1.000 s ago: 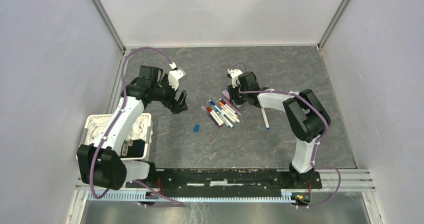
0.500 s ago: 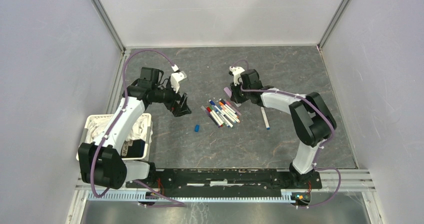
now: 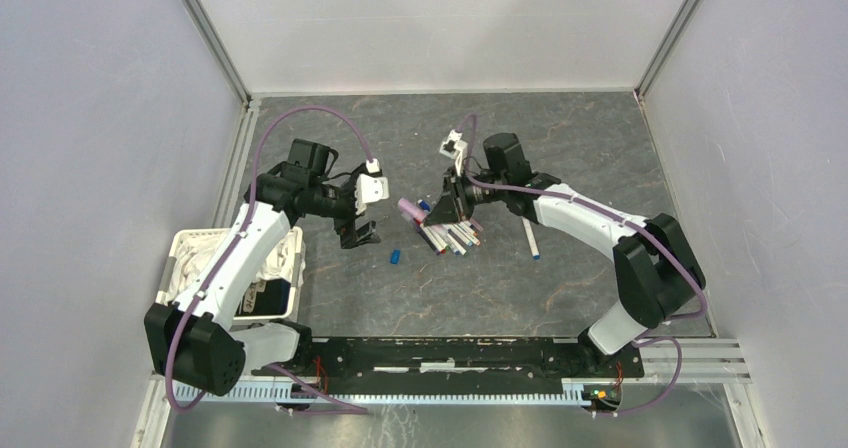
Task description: Open the pen caps
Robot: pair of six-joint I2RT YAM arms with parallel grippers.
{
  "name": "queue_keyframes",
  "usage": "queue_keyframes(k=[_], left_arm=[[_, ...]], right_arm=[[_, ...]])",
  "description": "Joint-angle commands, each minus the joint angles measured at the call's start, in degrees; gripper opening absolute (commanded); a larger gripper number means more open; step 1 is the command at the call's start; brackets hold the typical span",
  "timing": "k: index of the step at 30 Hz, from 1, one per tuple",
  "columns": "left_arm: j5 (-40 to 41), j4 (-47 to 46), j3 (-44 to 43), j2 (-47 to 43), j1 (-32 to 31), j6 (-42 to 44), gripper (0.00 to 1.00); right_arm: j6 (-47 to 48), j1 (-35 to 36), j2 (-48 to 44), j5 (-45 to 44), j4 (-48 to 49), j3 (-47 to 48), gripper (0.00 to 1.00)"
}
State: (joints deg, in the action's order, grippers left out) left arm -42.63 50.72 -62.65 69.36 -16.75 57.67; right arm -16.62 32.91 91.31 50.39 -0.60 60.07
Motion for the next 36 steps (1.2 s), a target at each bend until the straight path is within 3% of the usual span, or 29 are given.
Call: queue_keyframes(k=[1,9,20,27,30,31,32,34,36], left_arm=[[2.82,1.75,-2.30,0.61,-2.77,9.38,0.94],[0.87,4.90,-0.47,1.39,-5.67,13.08,0.84],[-0.03,7.11,3.02,0.46,-9.09,14.00,0.65],[0.95,7.10,2.38,0.99,-10.11,14.93,0.43],[0.83,7.11,2.64,1.04,-10.69,14.69,0.33],[0.83,7.11,2.77,1.08,-10.94,14.62,0.24],[0.86,7.11,2.94,1.12,-11.13,14.55,0.10],[0.84,7.11,3.14,1.00,-11.32,14.18,0.03],[0.97,7.11,3.07,0.82,-11.43,13.85,0.02]], right_arm=[[-3.66,3.29,2.50,9.77,0.77,0.20,0.15],[-7.57,7.21,7.27,11.05,0.15,3.93,0.12],[-18.18,8.11,8.80,13.76,13.17,3.28,0.11],[-18.62,8.50,9.61,13.99,12.98,3.21,0.12],[-18.55,8.56,10.28,14.12,12.87,3.36,0.17],[-18.61,8.52,10.75,14.10,12.83,3.43,0.20],[-18.62,8.62,11.14,14.04,12.96,3.56,0.25],[-19.23,8.61,11.59,13.75,13.65,3.63,0.35],[-19.11,8.67,11.69,13.68,13.81,3.91,0.41]])
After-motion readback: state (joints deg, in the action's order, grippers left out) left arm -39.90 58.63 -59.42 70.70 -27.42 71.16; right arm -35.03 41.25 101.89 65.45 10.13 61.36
